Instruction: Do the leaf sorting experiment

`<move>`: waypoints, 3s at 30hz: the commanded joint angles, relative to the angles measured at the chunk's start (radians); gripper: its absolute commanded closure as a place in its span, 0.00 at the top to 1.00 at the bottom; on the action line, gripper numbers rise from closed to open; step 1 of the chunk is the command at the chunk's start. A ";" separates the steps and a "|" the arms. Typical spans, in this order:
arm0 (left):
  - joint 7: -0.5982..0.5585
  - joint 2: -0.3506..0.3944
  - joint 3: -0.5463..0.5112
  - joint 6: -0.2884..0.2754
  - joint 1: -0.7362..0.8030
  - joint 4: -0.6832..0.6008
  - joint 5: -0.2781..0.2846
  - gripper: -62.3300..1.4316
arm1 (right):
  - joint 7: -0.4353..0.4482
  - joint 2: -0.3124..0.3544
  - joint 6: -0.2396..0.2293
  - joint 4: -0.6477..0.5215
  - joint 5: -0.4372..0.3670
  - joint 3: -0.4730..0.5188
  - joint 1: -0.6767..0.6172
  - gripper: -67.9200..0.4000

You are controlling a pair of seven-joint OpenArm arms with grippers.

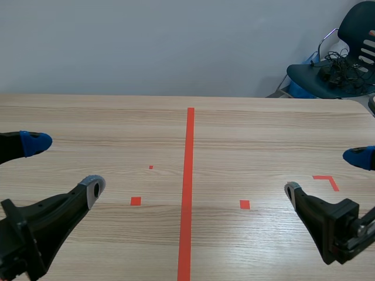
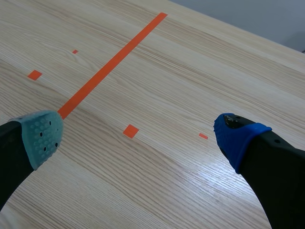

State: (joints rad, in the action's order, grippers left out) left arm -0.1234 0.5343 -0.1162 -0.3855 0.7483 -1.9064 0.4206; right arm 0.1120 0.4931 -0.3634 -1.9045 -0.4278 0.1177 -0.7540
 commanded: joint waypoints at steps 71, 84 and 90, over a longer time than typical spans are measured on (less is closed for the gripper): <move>-0.008 -0.005 -0.003 -0.002 -0.003 -0.019 0.010 1.00 | -0.057 0.008 -0.075 0.032 -0.006 -0.112 0.215 1.00; -0.008 -0.005 -0.003 -0.002 -0.003 -0.019 0.010 1.00 | 0.150 -0.134 -0.074 0.503 0.200 -0.546 0.585 1.00; -0.007 -0.005 -0.003 -0.002 -0.003 -0.019 0.010 1.00 | 0.268 -0.269 -0.003 0.750 0.296 -0.698 0.722 1.00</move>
State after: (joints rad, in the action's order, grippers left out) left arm -0.1200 0.5343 -0.1162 -0.3855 0.7483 -1.9064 0.4206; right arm 0.3595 0.2287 -0.3782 -1.1217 -0.1230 -0.5915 -0.0479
